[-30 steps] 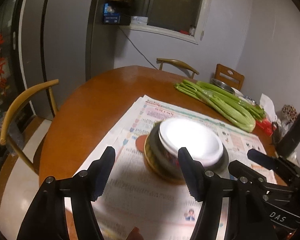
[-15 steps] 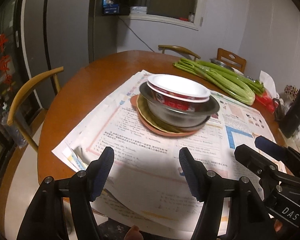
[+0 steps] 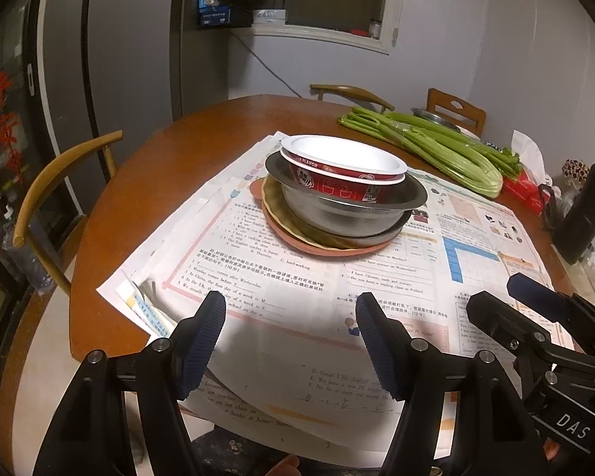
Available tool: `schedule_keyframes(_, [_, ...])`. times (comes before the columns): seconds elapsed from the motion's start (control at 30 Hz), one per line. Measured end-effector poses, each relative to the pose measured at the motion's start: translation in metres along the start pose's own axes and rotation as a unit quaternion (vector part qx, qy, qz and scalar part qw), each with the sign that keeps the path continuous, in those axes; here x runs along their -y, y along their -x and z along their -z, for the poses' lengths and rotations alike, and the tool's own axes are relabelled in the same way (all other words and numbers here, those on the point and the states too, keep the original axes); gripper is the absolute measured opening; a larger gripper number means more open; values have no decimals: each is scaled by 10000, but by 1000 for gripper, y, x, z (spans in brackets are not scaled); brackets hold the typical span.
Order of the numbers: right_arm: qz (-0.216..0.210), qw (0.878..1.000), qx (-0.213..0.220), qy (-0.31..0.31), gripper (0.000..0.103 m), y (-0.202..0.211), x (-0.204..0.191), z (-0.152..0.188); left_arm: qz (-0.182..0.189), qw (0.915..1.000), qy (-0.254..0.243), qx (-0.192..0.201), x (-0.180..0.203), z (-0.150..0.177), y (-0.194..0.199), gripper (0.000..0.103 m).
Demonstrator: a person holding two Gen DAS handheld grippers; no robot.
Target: Organize plates and bowls
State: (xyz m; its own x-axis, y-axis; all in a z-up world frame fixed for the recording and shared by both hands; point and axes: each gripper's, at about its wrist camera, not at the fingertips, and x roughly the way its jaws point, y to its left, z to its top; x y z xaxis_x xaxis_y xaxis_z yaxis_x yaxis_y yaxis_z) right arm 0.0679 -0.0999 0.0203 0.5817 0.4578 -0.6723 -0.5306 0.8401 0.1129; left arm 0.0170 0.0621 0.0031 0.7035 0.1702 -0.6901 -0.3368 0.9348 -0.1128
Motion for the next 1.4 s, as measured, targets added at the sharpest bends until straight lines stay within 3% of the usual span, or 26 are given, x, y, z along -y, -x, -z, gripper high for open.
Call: schedule_keyframes(1.4, [54, 9999, -144, -8, 62, 1, -3, 6, -36, 9999, -107, -104, 5, 4, -2, 70])
